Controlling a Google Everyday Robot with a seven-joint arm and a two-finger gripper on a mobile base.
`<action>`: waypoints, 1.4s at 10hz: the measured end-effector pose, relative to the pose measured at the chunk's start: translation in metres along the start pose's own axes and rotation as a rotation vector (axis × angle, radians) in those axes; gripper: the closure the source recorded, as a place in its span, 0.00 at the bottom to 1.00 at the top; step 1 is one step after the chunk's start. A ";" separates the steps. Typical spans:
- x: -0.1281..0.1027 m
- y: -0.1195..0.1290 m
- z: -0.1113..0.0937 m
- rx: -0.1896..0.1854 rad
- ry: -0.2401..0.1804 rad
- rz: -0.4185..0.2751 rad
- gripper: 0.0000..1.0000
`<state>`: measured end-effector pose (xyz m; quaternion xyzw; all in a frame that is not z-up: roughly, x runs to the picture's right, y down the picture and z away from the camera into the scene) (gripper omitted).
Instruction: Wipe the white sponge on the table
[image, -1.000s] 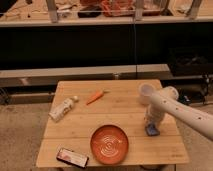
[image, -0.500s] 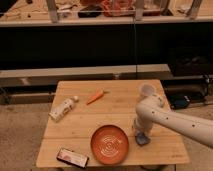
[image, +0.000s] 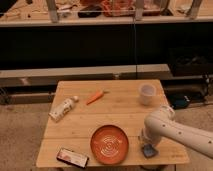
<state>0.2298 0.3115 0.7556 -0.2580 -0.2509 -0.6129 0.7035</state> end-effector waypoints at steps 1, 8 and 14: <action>-0.004 0.010 0.001 0.008 0.001 0.029 1.00; 0.014 0.103 -0.014 0.028 0.059 0.262 1.00; 0.079 0.111 -0.003 0.045 0.059 0.292 1.00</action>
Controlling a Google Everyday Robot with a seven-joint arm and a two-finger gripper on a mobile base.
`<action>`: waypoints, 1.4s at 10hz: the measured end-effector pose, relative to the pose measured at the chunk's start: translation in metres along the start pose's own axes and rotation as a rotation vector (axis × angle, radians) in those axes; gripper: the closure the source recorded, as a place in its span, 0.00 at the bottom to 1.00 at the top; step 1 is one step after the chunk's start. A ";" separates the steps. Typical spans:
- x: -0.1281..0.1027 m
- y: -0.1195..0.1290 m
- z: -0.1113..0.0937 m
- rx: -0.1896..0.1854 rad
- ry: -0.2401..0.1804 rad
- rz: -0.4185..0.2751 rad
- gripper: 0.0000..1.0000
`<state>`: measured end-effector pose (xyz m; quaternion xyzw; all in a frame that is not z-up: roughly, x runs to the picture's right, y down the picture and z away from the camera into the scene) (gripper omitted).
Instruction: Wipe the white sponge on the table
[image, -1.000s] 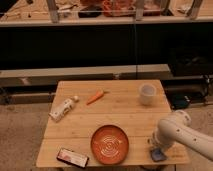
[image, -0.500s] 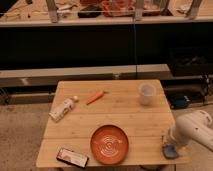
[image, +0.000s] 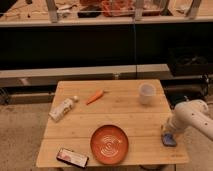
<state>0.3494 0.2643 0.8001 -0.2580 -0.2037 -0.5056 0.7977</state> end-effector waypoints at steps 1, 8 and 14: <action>0.001 -0.001 -0.001 0.004 0.003 0.000 1.00; 0.012 -0.068 0.001 0.005 -0.002 -0.104 1.00; -0.009 -0.118 0.001 0.023 -0.050 -0.265 1.00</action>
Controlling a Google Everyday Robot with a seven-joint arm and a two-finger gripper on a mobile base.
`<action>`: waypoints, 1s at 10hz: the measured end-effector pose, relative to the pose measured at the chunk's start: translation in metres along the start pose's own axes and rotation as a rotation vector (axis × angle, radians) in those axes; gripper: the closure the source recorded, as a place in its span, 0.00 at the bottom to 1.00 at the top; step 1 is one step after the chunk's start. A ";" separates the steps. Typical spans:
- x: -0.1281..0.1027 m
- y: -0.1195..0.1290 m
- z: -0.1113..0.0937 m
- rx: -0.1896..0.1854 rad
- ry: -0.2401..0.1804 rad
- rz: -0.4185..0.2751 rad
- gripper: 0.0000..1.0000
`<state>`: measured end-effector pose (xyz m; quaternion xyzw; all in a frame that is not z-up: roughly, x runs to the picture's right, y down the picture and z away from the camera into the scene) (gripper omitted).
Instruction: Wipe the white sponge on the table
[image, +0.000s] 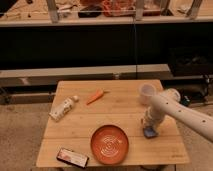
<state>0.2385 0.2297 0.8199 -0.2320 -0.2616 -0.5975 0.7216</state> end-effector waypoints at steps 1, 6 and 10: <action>-0.007 -0.002 0.001 -0.001 -0.010 -0.022 1.00; -0.053 -0.027 0.002 0.009 -0.046 -0.151 1.00; -0.078 -0.018 0.001 0.004 -0.044 -0.197 1.00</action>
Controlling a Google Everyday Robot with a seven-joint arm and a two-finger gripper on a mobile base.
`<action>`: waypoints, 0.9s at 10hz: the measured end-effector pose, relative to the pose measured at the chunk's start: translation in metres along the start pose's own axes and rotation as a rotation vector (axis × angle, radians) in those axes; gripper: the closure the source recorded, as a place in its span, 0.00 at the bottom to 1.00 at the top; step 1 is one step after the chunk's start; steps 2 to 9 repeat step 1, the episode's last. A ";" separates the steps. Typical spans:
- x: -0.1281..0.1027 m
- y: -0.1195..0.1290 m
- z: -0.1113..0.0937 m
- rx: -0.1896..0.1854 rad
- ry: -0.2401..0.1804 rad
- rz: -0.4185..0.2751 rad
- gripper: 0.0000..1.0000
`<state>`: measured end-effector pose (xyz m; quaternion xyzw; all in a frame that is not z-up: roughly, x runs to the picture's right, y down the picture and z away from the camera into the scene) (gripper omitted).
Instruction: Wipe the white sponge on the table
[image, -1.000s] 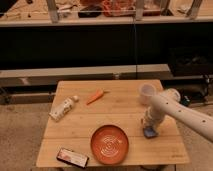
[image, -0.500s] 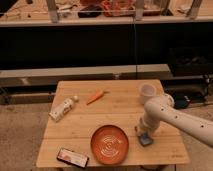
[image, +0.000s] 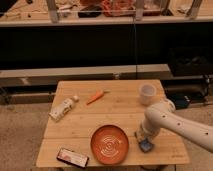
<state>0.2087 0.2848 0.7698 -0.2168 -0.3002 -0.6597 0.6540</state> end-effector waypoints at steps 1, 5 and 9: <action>-0.004 0.009 0.001 -0.007 0.001 0.009 0.99; -0.004 0.009 0.001 -0.007 0.001 0.009 0.99; -0.004 0.009 0.001 -0.007 0.001 0.009 0.99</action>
